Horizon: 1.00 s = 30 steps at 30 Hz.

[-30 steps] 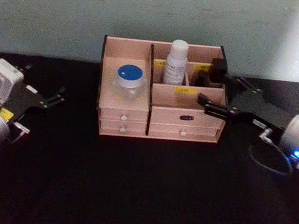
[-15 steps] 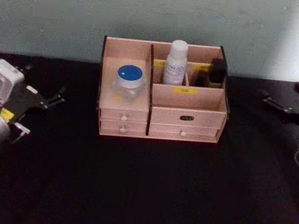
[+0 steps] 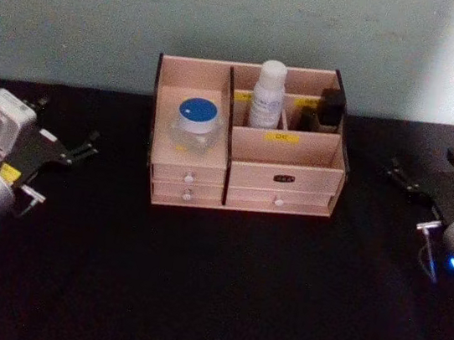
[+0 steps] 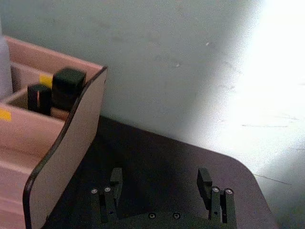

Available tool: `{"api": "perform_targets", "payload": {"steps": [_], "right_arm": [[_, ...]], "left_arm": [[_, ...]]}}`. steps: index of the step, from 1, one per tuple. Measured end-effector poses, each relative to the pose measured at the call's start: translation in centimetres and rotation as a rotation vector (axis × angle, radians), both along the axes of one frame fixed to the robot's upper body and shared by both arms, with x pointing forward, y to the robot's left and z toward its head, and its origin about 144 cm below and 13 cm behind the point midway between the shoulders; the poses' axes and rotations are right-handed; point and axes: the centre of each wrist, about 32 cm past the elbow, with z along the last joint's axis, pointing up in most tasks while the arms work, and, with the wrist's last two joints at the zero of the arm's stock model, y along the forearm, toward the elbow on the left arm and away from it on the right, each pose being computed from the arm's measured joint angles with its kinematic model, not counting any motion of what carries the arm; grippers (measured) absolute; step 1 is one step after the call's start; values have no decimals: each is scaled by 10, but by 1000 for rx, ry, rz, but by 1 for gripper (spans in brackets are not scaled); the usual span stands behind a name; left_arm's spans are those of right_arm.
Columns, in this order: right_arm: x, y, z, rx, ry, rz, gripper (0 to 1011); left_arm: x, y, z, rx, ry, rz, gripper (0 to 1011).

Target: Pick up the facial cleanser and watermelon frost from the table and place them into the tiered storage box.

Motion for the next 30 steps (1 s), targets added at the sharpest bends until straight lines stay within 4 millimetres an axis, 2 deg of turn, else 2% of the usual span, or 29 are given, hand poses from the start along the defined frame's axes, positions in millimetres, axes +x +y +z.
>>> {"api": "perform_targets", "payload": {"steps": [7, 30], "right_arm": [[11, 7, -13, -17, 30, -28, 1002], [13, 6, -13, -11, 43, -35, 1003]], "left_arm": [[0, 0, 0, 0, 0, 0, 1001], [0, 0, 0, 0, 0, 0, 1001]]}}
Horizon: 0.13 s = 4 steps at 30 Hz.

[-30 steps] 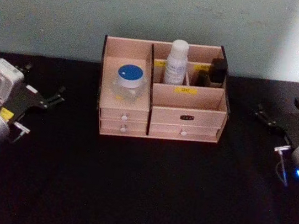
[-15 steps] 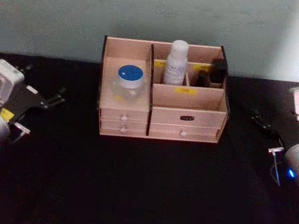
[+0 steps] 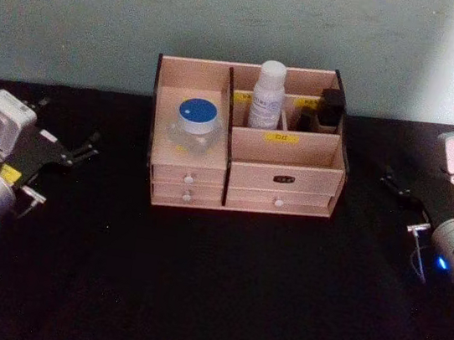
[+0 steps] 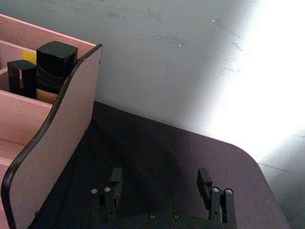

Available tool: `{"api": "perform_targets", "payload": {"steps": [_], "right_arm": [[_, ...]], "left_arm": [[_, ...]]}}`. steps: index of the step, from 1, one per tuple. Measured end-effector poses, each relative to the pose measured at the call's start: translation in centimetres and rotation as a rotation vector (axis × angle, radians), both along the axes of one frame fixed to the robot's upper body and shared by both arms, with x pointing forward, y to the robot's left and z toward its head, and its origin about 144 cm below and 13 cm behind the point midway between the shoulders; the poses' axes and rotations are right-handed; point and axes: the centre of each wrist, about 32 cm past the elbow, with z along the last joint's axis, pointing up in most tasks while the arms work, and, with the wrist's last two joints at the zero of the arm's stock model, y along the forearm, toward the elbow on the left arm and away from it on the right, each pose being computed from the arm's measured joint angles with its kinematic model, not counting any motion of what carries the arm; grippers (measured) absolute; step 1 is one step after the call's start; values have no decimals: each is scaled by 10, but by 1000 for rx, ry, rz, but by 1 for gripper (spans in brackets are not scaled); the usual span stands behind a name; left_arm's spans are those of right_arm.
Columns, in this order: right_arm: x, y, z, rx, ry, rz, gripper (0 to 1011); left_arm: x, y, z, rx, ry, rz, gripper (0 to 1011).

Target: Pick up the facial cleanser and watermelon frost from the table and place them into the tiered storage box.

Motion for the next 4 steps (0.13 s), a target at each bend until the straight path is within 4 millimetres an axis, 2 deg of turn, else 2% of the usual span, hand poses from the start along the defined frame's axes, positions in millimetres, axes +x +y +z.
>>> {"api": "perform_targets", "payload": {"steps": [4], "right_arm": [[0, 0, 0, 0, 0, 1, 1003]], "left_arm": [[0, 0, 0, 0, 0, 0, 1001]]}}
